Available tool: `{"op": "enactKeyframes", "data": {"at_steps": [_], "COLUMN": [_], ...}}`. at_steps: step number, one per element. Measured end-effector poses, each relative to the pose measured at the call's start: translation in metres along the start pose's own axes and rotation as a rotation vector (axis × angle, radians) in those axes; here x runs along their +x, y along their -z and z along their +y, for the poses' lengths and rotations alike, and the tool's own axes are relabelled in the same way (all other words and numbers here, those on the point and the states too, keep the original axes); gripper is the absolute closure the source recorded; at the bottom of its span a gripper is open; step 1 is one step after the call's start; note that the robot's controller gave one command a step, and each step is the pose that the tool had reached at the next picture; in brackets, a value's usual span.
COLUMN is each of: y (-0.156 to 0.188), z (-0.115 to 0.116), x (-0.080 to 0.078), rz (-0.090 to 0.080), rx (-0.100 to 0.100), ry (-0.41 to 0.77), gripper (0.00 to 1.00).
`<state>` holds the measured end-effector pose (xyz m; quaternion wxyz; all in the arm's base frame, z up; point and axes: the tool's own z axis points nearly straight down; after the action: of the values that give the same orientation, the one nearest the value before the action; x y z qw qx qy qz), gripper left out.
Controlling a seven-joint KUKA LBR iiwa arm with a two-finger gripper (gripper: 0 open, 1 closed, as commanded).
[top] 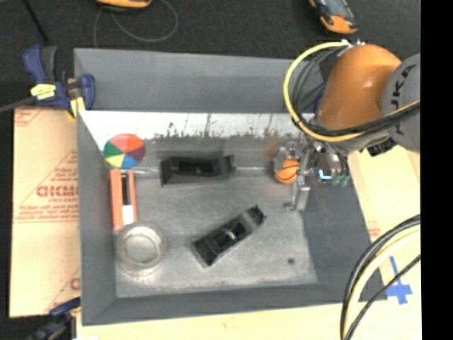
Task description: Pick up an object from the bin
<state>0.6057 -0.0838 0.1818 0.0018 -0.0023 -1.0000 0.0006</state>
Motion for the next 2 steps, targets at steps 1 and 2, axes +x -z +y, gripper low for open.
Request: {"op": "enactKeyframes", "data": {"at_steps": [1, 2], "y": [0.0020, -0.0065], "z": [0.0001, 0.0092], "x": [0.0000, 0.0055], "rz": [-0.002, -0.013], "rx": [0.000, 0.003], "ry": [0.000, 0.051], "gripper": [0.00, 0.00]}}
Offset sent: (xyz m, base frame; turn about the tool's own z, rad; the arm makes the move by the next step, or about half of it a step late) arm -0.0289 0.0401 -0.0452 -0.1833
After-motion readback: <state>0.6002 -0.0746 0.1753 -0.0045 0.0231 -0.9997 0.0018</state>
